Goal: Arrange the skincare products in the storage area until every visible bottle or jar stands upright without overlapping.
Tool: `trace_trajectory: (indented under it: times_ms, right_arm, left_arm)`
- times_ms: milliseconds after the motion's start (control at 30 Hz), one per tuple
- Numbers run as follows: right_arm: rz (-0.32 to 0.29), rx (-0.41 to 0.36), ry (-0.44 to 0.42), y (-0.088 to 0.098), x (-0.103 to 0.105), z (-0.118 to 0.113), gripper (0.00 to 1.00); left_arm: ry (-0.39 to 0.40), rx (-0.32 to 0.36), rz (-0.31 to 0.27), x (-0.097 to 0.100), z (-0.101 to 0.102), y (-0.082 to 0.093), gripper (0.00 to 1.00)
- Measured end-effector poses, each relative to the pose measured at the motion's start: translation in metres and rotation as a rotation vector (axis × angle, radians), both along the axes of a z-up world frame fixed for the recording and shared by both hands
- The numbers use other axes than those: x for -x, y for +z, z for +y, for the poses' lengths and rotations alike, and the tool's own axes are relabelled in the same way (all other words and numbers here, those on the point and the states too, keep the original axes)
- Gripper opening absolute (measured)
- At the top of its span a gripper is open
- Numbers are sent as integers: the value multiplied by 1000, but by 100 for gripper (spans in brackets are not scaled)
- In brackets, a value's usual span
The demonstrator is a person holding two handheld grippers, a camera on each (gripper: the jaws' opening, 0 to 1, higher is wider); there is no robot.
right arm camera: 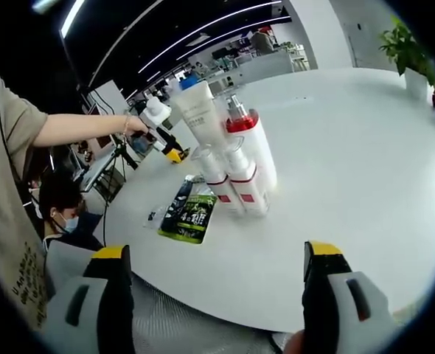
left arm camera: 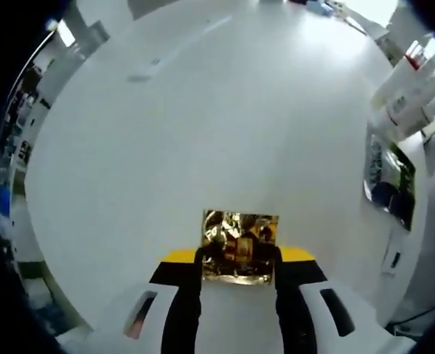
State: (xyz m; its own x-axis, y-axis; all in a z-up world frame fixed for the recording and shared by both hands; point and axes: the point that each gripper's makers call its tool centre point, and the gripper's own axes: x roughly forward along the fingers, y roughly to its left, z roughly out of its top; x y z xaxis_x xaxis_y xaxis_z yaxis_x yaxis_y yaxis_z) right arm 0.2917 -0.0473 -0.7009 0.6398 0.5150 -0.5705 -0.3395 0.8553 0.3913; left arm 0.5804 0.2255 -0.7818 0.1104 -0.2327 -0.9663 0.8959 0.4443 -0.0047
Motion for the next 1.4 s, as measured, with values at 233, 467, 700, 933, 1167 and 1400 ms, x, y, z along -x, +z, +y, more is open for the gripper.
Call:
trace_trajectory:
  times_ms: [233, 467, 700, 933, 1167, 1400]
  right_arm:
    - [0, 0, 0, 0, 0, 0, 97]
    - [0, -1, -1, 0, 0, 0, 97]
    - [2, 0, 0, -1, 0, 0, 97]
    - [1, -1, 1, -1, -1, 0, 97]
    - [0, -2, 6, -1, 0, 1, 97]
    - [-3, -2, 3, 0, 0, 1, 97]
  left_arm:
    - [2, 7, 7, 3, 0, 1, 35]
    - [5, 14, 6, 3, 0, 1, 34]
    - [3, 14, 4, 3, 0, 0, 34]
    - [-10, 1, 0, 3, 1, 0, 34]
    - [-79, -4, -16, 4, -2, 7, 15]
    - [-29, -13, -31, -1, 5, 8, 29]
